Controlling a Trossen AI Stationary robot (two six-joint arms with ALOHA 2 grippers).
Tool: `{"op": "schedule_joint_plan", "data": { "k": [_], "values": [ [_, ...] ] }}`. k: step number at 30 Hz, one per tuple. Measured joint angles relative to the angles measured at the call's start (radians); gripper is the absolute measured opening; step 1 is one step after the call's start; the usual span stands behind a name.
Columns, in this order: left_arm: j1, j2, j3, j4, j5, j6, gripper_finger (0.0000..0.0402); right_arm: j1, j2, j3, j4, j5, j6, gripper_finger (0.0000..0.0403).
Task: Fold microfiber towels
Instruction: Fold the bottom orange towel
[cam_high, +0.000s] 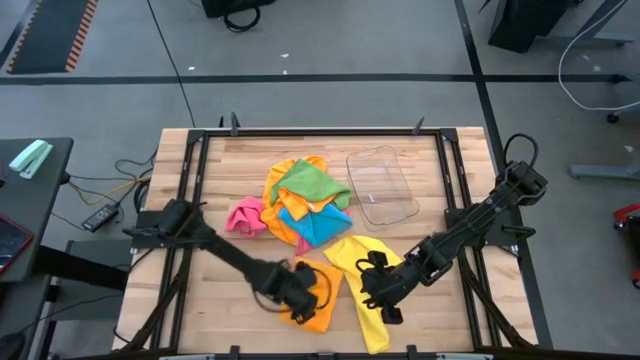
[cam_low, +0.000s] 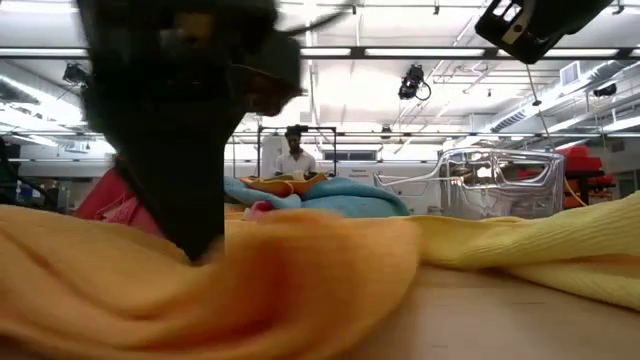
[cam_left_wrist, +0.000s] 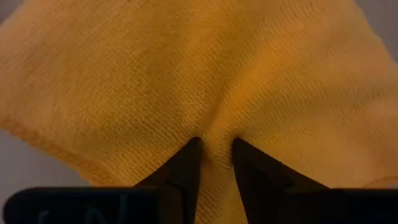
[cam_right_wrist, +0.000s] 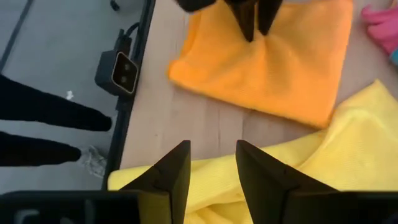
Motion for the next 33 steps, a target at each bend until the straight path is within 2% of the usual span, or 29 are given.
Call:
{"op": "schedule_joint_plan", "data": {
  "k": [2,5,8,11,14,20,23,25,27,33],
  "values": [
    [-0.025,0.000,-0.001,0.001,-0.087,-0.212,0.0104,-0.003,0.000,0.000,-0.001,0.005,-0.018,0.0137],
    [-0.052,0.001,-0.001,-0.013,-0.201,-0.439,0.0108,-0.004,0.000,0.000,-0.001,0.011,-0.059,0.0137],
    [-0.069,0.001,-0.001,-0.035,-0.267,-0.560,0.0110,-0.004,0.000,0.000,0.000,0.032,-0.109,0.0137],
    [-0.087,-0.002,-0.001,-0.022,-0.285,-0.553,0.0107,-0.004,0.000,0.000,0.000,0.040,-0.152,0.0137],
    [-0.109,-0.023,-0.001,0.031,-0.271,-0.355,0.0101,-0.004,0.000,0.000,0.001,0.040,-0.171,0.0137],
    [-0.145,-0.109,-0.001,0.046,-0.226,0.203,0.0092,-0.004,0.000,0.000,0.016,0.040,-0.161,0.0137],
    [-0.145,-0.157,0.000,0.025,-0.114,0.517,0.0102,-0.004,0.000,0.000,0.017,0.040,-0.146,0.0137],
    [-0.151,-0.166,0.002,-0.016,-0.052,0.684,0.0120,-0.003,0.000,0.000,0.018,0.040,-0.137,0.0137],
    [-0.163,-0.165,-0.001,-0.081,-0.038,0.803,0.0147,-0.003,0.000,0.000,0.026,0.040,-0.136,0.0137],
    [-0.178,-0.102,0.001,-0.072,-0.039,1.050,0.0247,-0.004,0.000,0.000,0.048,0.040,-0.113,0.0137]
  ]
}}
